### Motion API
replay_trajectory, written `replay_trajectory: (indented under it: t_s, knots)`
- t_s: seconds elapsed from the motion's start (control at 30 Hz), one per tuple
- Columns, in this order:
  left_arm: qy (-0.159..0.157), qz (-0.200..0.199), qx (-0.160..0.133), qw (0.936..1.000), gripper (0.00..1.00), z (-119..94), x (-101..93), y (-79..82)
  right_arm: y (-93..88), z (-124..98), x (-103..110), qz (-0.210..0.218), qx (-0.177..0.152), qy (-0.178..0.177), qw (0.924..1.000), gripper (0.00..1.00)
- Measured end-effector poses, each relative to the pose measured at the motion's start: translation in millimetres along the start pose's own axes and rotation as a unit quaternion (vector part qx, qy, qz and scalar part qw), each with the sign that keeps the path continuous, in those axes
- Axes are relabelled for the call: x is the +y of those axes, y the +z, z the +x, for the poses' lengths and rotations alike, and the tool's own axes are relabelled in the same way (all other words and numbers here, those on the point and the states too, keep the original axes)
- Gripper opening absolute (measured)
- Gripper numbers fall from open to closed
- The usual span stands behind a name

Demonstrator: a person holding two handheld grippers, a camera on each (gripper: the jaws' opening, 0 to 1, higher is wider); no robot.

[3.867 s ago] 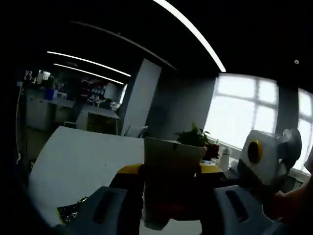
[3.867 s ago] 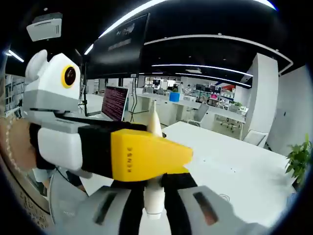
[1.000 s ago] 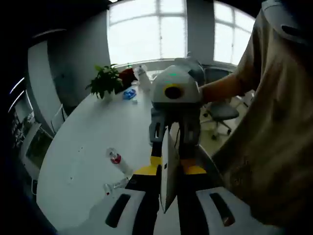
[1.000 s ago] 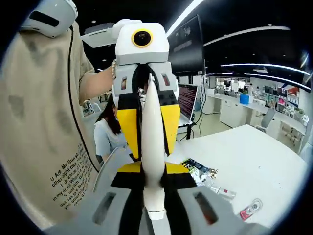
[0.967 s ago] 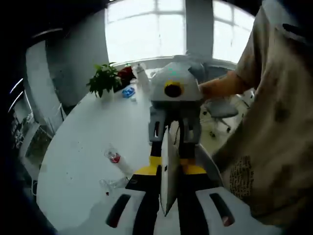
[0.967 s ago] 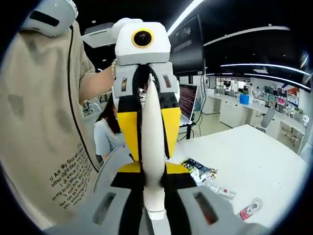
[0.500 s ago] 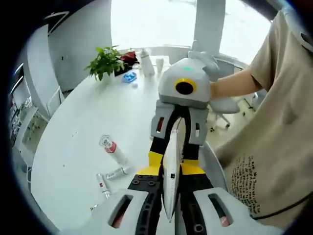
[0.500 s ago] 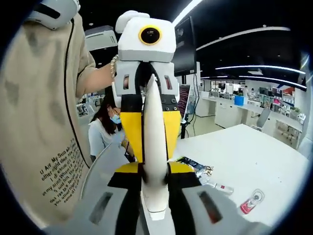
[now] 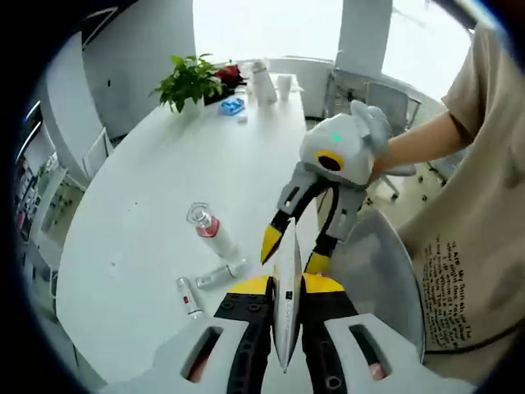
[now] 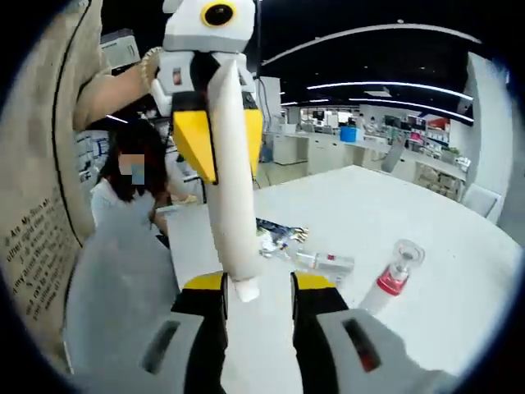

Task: Arrange the skincare products in the storage area until every visible bottle or jar stands upright without overlapping.

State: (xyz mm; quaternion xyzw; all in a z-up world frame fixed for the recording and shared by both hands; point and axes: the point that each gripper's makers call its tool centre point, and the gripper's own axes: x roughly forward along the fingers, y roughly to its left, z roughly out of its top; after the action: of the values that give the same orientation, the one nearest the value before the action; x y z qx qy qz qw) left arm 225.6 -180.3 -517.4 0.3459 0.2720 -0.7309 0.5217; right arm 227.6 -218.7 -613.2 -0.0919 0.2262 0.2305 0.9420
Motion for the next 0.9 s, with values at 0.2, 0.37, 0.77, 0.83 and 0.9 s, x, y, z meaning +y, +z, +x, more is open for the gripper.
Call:
replay_trajectory:
  t_s: [0.2, 0.37, 0.77, 0.83, 0.9]
  knots:
    - [0.004, -0.021, -0.004, 0.9998, 0.07, 18, 33.9, -8.8, -44.2, 25, -38, 0.065, 0.029, -0.083, 0.994, 0.24]
    - [0.01, -0.026, -0.009, 0.9996, 0.07, 35, 59.6, -8.3, -64.5, 50, -43, 0.069, 0.054, -0.098, 0.9913, 0.25]
    - [0.034, -0.009, -0.024, 0.9991, 0.07, 71, 114.7, 6.8, -99.4, 79, -52, 0.065, 0.095, -0.114, 0.9868, 0.2]
    - [0.034, -0.007, -0.026, 0.9991, 0.07, 77, 120.4, 10.4, -98.8, 81, -52, 0.066, 0.092, -0.115, 0.9869, 0.19]
    - [0.035, -0.003, -0.026, 0.9991, 0.08, 83, 124.9, 12.3, -97.2, 84, -50, 0.063, 0.09, -0.116, 0.9872, 0.19]
